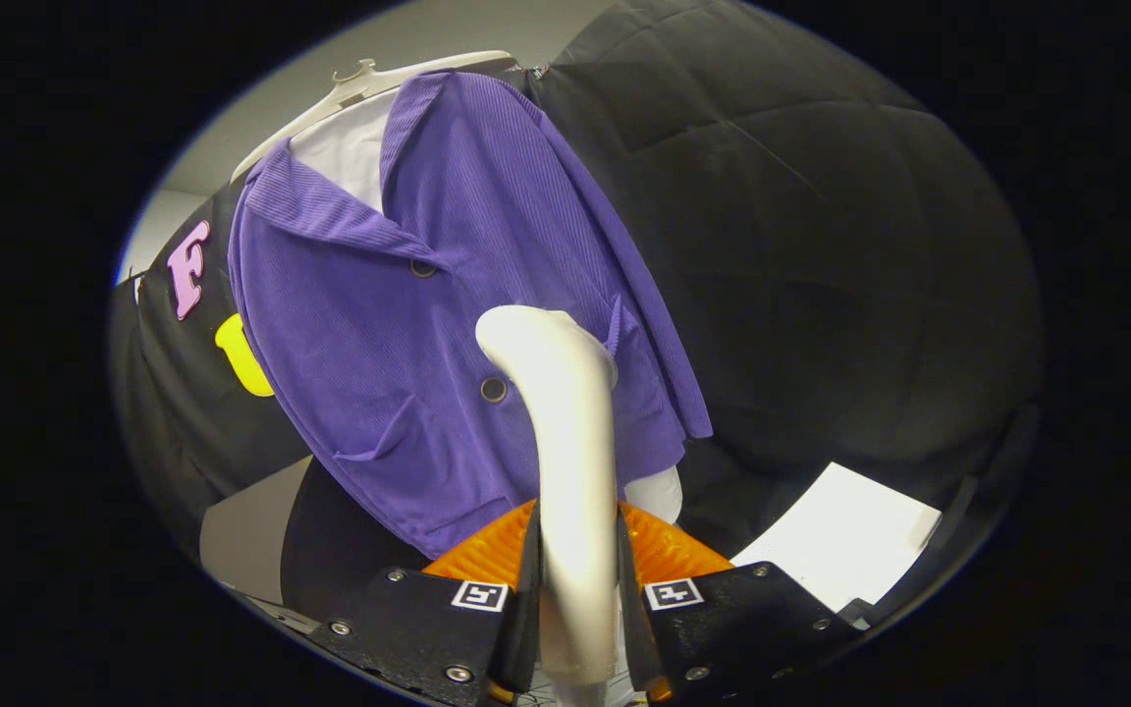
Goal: Iron the clothes twice with a garment steamer, once on the left side and once on the right side.
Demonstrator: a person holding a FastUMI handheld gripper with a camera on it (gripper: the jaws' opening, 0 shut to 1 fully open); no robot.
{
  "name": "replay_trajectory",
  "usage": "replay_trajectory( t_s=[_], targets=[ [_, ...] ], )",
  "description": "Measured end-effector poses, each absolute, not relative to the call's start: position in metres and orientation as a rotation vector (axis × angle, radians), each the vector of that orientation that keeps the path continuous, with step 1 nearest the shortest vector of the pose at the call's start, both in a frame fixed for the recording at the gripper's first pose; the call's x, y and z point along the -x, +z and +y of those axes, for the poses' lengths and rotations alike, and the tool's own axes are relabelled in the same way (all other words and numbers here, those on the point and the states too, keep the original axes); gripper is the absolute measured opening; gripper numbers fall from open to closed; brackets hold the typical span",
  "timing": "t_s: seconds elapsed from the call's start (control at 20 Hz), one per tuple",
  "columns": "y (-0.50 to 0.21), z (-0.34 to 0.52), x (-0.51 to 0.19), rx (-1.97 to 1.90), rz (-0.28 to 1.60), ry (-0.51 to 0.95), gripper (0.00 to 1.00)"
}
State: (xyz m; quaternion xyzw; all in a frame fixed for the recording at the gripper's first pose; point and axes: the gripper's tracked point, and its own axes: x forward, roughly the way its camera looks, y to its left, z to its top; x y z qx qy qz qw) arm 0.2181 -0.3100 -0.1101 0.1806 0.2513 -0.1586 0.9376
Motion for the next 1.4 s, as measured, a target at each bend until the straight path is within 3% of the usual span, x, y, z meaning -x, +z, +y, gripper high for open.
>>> replay_trajectory(
  t_s=[0.95,1.4],
  targets=[
    [-0.228,-0.297,-0.163,-0.389,0.749,-0.355,0.36],
    [-0.193,-0.230,-0.116,-0.343,0.654,-0.248,0.36]
  ],
)
